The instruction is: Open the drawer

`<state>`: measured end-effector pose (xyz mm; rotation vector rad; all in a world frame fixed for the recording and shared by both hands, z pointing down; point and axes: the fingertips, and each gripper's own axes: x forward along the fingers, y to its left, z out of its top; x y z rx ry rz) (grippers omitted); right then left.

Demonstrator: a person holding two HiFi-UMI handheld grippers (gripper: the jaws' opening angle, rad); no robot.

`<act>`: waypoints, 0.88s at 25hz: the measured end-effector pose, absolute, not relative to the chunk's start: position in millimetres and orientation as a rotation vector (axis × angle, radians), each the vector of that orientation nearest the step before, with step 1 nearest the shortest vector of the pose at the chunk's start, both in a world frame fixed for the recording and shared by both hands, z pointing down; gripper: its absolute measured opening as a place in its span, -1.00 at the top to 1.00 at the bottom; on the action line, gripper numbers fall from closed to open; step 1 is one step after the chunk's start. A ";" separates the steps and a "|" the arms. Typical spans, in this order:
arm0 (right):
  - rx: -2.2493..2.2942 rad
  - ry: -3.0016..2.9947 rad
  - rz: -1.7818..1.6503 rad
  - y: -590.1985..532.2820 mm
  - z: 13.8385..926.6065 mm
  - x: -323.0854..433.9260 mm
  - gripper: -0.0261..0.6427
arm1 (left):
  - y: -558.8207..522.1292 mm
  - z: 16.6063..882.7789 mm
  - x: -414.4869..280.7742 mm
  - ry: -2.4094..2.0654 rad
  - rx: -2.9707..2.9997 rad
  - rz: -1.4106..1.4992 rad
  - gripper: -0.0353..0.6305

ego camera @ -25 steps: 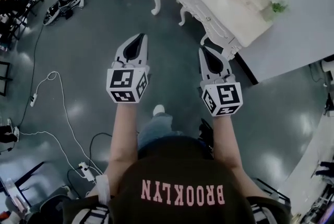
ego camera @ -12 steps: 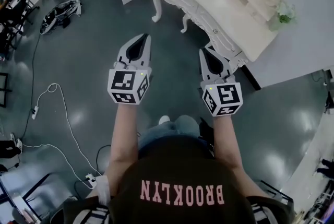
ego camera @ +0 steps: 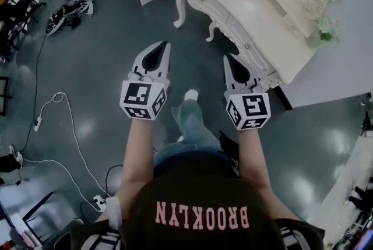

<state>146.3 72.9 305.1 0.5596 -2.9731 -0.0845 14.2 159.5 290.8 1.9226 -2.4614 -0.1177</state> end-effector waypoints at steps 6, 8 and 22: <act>0.574 -2.998 -0.085 34.7 310.8 108.1 0.94 | 125.9 298.5 -28.2 -2.457 1.887 -0.177 0.88; 0.601 -3.000 -0.064 17.2 313.4 94.0 0.94 | 108.8 302.3 -39.9 -2.428 1.906 -0.168 0.88; 0.789 -2.951 0.125 -127.7 330.7 14.7 0.93 | -51.8 338.2 -130.0 -2.196 1.986 -0.024 0.88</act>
